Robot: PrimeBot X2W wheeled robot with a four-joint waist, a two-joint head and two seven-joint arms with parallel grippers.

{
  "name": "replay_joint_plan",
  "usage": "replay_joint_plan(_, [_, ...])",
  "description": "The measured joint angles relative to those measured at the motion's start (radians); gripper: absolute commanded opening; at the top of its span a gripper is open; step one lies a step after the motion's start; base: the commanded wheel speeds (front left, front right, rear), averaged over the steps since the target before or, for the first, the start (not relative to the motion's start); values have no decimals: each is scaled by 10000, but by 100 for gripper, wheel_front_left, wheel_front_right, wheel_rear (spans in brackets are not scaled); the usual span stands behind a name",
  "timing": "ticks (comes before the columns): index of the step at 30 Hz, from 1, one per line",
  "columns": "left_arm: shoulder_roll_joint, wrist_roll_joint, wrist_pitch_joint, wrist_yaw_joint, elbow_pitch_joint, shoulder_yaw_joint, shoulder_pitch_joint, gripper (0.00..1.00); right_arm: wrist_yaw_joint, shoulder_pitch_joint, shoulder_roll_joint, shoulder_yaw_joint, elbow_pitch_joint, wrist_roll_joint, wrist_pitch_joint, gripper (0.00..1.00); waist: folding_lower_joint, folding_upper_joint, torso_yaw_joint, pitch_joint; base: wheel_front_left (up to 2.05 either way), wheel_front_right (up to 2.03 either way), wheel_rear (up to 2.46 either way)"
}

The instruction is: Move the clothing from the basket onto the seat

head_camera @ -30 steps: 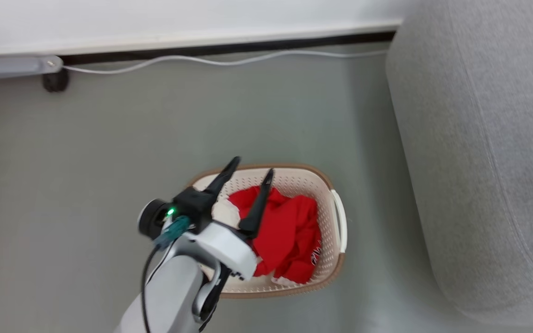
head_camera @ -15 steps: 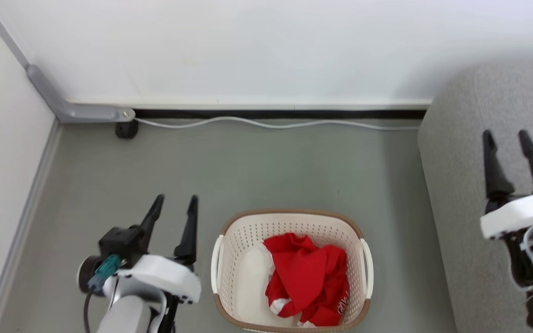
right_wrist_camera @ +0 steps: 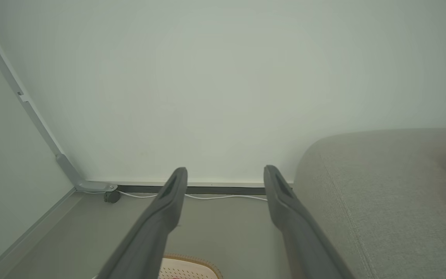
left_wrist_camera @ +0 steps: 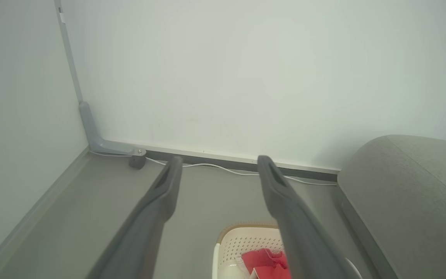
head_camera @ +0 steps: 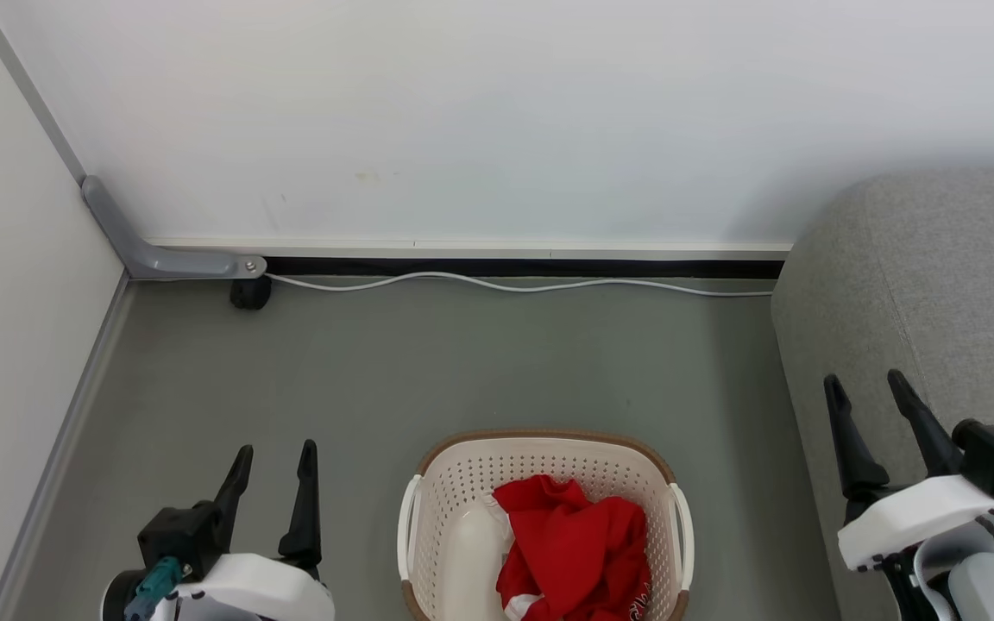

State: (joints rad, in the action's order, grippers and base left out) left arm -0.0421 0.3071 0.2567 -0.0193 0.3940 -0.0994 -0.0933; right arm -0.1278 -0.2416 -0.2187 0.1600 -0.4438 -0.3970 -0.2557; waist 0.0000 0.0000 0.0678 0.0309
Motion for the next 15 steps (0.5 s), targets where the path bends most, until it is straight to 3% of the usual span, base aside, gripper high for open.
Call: replay_joint_plan(15, [-8,-959,-2,309,-525,-495,479,100,0,510,368,-529,104,445,0,100,0,0,-240,64,0,0,0])
